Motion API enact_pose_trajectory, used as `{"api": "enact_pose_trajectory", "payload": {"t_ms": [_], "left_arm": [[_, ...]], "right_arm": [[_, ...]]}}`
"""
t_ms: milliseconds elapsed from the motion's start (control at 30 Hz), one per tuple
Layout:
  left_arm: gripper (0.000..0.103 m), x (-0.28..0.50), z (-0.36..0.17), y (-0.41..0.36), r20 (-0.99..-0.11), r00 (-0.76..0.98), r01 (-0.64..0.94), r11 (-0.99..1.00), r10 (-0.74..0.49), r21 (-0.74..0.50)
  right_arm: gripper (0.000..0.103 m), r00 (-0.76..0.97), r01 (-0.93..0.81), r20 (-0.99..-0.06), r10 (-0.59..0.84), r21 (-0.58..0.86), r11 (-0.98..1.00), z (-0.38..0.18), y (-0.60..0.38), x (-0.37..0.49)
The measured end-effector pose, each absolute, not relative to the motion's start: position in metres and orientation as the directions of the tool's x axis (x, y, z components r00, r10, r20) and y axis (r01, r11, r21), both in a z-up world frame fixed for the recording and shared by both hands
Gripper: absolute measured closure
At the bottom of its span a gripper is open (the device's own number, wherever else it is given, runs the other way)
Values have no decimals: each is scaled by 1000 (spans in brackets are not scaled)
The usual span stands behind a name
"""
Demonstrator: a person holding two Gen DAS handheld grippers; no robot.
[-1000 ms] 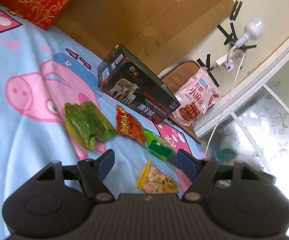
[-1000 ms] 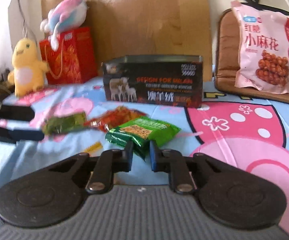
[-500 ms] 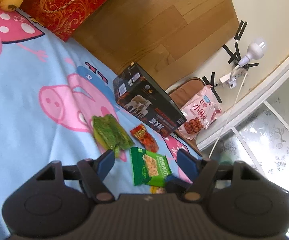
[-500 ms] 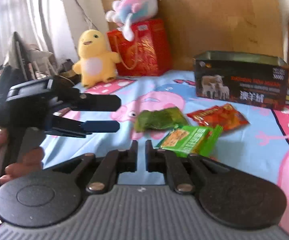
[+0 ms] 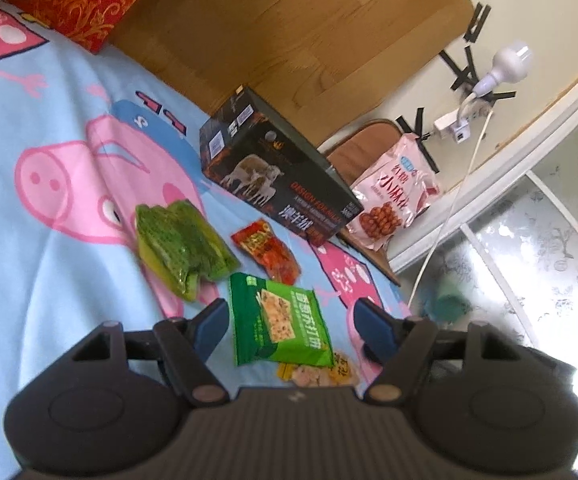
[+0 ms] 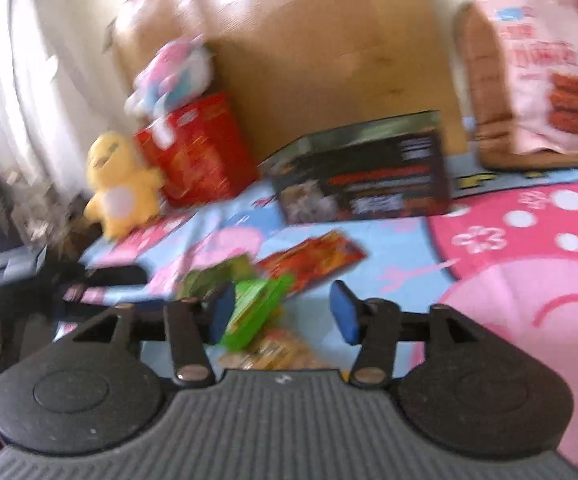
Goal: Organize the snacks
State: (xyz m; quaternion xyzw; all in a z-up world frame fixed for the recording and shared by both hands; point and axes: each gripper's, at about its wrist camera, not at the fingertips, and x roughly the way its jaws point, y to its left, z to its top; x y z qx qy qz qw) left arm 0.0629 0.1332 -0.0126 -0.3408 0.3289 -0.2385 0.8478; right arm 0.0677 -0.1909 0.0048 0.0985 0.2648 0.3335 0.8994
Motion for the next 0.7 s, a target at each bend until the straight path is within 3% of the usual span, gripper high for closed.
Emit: {"api": "enact_pose_trajectory", "payload": {"t_ms": [200,233,300,467,533,700], "left_arm": [[35,77,-22,117,-448,617,168,664,-647,-729],[44,80,-25,112,-456,602,170,663,-656,-729],[46,81,-24,105,-464,600,184,677,-652,-713],[46,90,-1,102,-408,607,234,644,-682,-728],[47,100,17,94,-372,605,296,633,-704,-715],[46,131,60,72,-340,640,407,679,-689,-610]], "right_arm": [[47,601,-693,-491,631,73,717,0,-140,56],[48,604,-696,-508,614,41,717,-3,-135,59],[63,592,-702,-536,602,25,712,-11,-127,66],[72,608,-709,-454,652,60,703,2,-138,66],[83,609,-719,-413,677,74,691,10,-141,67],[82,695,-687,-318,645,-27,726,30,-131,88]]}}
